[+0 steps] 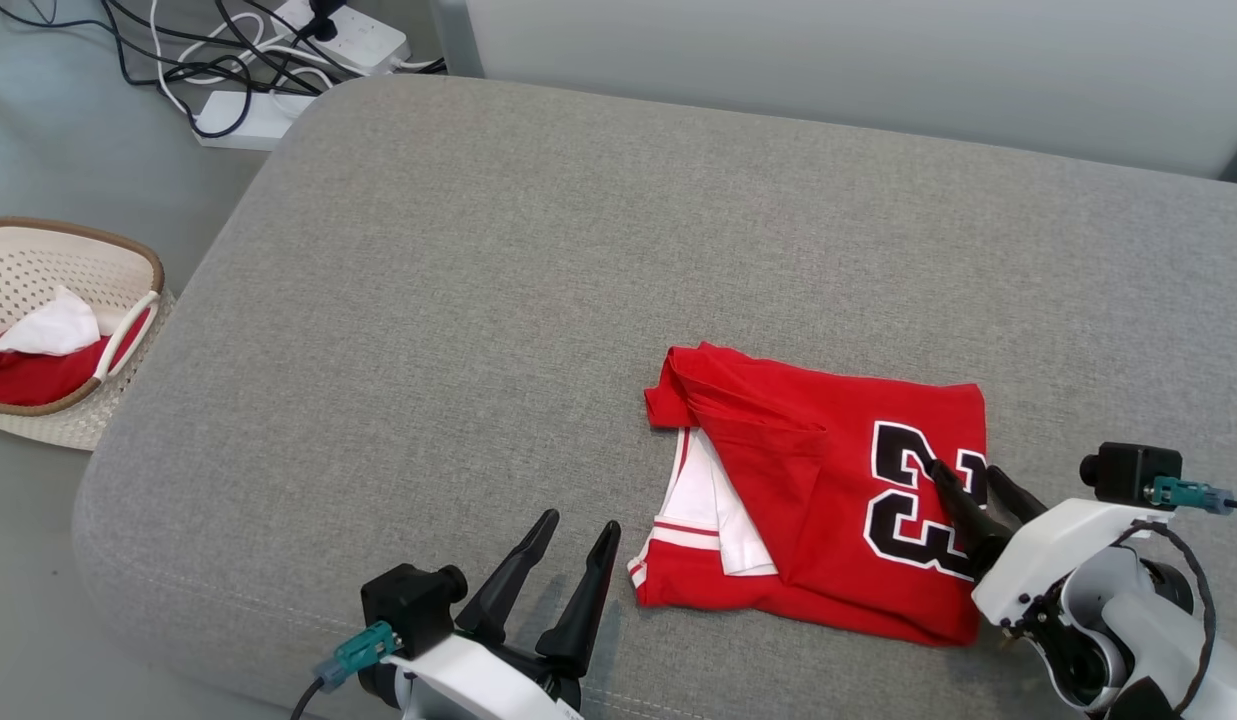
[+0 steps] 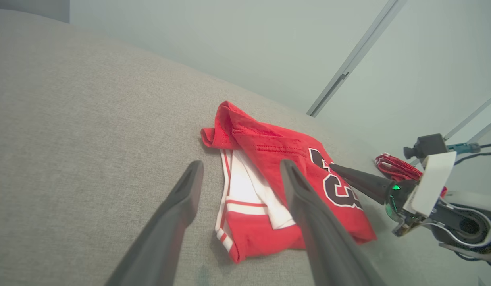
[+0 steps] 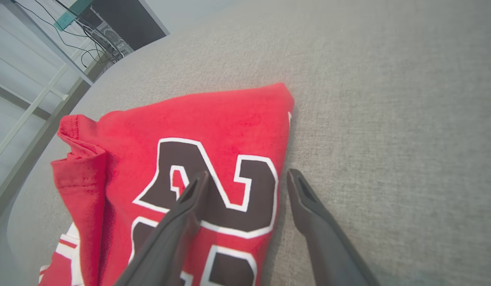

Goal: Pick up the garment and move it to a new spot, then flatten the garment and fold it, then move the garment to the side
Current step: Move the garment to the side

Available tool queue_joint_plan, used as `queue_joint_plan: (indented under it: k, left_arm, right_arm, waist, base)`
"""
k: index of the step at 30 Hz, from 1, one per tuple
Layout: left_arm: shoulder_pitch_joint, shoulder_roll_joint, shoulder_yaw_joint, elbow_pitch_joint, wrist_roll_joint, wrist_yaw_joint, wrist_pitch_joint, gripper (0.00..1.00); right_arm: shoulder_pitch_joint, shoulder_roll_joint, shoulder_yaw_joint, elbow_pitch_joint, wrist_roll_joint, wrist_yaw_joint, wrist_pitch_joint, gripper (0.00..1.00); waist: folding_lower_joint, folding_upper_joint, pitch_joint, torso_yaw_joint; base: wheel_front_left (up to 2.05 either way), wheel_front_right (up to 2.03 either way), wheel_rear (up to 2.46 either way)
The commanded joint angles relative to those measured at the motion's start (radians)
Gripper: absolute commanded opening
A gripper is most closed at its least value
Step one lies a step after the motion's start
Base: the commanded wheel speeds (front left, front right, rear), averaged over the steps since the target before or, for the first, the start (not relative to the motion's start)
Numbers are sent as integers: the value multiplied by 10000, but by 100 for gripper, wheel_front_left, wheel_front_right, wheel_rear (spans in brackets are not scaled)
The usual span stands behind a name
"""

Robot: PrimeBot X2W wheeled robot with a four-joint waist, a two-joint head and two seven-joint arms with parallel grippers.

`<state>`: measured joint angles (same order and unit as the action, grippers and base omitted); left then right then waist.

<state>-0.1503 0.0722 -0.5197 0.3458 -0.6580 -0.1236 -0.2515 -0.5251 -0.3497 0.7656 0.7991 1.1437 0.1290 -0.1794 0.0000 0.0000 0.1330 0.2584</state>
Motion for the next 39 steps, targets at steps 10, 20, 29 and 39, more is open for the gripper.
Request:
queue_joint_plan:
  k: [10,20,29,39]
  left_arm:
    - [-313,123,583,-373,148,-71,-103,100]
    - [-298,107,525,-428,130,-71,-103,100]
    - [-238,72,669,-440,92,-71,-103,100]
    - [-207,-14,550,-502,59,-71,-103,100]
  right_arm:
    - [168,68,357,335,402,17,-10,100]
    - [26,163,667,373,704,17,-54,0]
    - [-437,-384,292,-464,608,17,-723,0]
    - [-630,-791,148,-1871,-198,17,-815,0]
  waist:
    - [0,0,35,220]
    - [0,0,73,171]
    - [0,0,-157,24]
    - [0,0,-639,-652]
  base:
    - [0,0,0]
    - [0,0,0]
    - [0,0,0]
    - [0,0,0]
